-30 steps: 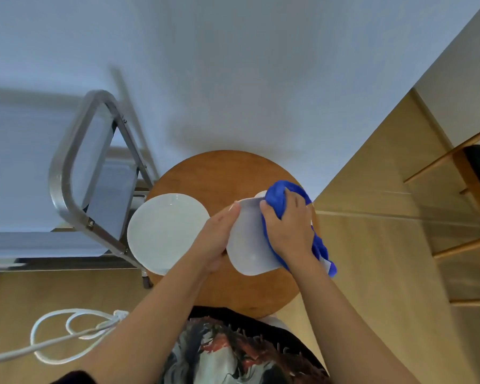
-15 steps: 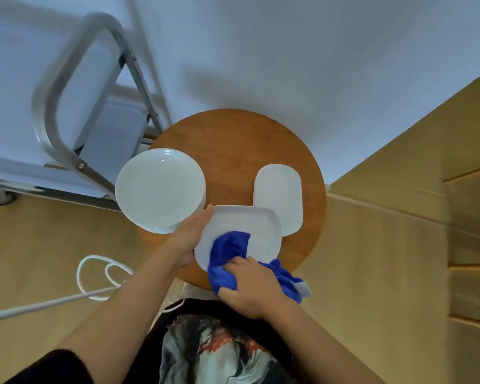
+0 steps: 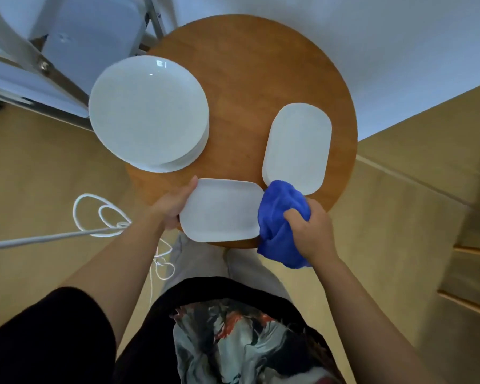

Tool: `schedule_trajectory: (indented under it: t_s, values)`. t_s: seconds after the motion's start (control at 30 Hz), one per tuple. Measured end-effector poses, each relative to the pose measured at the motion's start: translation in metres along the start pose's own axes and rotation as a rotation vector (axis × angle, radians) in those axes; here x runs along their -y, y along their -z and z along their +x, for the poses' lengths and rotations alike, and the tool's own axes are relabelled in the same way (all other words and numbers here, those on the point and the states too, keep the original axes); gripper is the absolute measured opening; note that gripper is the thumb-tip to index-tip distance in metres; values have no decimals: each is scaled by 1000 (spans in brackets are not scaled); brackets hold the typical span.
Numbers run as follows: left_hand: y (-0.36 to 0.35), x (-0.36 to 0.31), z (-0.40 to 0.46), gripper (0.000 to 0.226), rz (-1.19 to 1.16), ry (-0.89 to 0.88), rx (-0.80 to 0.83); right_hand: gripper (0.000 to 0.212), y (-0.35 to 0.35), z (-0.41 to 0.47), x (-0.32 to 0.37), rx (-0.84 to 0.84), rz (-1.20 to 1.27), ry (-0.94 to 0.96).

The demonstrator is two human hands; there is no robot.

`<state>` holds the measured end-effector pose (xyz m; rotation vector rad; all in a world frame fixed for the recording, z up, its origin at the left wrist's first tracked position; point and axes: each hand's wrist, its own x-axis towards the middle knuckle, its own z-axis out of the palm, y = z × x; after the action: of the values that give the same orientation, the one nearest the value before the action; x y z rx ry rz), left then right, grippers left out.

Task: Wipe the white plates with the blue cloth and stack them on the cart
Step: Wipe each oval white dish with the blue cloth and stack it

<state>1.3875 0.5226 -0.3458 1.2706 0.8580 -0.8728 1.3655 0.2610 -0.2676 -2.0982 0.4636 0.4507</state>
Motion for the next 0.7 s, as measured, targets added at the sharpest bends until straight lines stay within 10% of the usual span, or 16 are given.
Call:
schedule_trajectory:
  t_s: [0.53,0.7]
  values:
    - [-25,10,29,41,597,-391,-569,5,-11,12,-16,-131,100,43]
    - [-82,-15,33,30,757,-568,-449,15,0,18,-12,-177,167,5]
